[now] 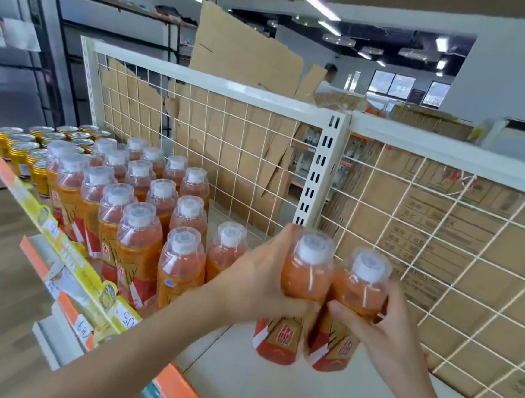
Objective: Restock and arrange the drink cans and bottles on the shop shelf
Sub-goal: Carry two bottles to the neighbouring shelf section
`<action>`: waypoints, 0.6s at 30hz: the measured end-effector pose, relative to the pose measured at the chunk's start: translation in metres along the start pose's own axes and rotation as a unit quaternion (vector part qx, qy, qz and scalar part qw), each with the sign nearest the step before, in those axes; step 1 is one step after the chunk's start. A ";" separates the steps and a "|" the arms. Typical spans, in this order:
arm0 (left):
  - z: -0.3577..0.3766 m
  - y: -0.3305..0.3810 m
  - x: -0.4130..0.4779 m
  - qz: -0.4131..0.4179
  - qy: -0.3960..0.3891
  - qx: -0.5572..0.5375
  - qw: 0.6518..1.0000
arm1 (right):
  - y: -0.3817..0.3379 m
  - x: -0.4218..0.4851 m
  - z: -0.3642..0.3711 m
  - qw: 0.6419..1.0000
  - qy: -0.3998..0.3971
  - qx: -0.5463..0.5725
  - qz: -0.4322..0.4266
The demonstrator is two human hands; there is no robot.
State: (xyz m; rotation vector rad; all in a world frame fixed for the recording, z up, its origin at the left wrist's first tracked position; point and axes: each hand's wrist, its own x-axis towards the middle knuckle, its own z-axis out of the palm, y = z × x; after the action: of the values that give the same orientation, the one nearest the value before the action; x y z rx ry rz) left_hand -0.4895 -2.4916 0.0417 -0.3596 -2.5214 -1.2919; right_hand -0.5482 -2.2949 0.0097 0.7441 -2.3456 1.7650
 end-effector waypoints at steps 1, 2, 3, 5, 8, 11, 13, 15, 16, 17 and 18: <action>-0.010 0.008 0.008 0.005 0.004 -0.014 1.000 | -0.006 0.008 -0.004 1.000 0.006 -0.001 -0.013; -0.021 0.014 0.016 0.009 0.009 -0.026 1.000 | -0.012 0.016 -0.007 1.000 0.010 0.000 -0.026; -0.033 0.020 0.024 0.016 0.013 -0.035 0.999 | -0.017 0.024 -0.009 0.999 0.013 -0.001 -0.036; -0.058 0.026 0.042 0.031 0.016 -0.043 0.998 | -0.027 0.040 -0.010 0.999 0.013 0.005 -0.052; -0.096 0.024 0.070 0.058 0.028 -0.059 0.996 | -0.038 0.061 0.001 0.997 0.007 0.011 -0.072; -0.129 0.004 0.092 0.061 0.035 -0.025 0.997 | -0.043 0.077 0.021 0.997 0.014 0.006 -0.073; -0.146 -0.016 0.103 0.060 0.019 0.003 0.998 | -0.042 0.087 0.037 0.997 0.015 0.010 -0.071; -0.157 -0.039 0.115 0.051 -0.006 0.028 0.998 | -0.037 0.098 0.055 0.998 0.014 0.018 -0.061; -0.161 -0.051 0.120 0.041 -0.015 0.043 0.998 | -0.034 0.102 0.065 0.998 0.017 0.023 -0.055; -0.164 -0.061 0.124 0.030 -0.022 0.061 0.997 | -0.031 0.106 0.074 0.998 0.020 0.027 -0.050; -0.166 -0.072 0.127 0.022 -0.028 0.074 0.997 | -0.029 0.110 0.085 0.998 0.022 0.030 -0.048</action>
State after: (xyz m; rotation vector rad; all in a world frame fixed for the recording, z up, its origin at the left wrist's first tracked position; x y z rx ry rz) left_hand -0.6099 -2.6573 0.1265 -0.4219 -2.6205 -1.0846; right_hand -0.6145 -2.4135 0.0487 0.8030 -2.2005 1.7992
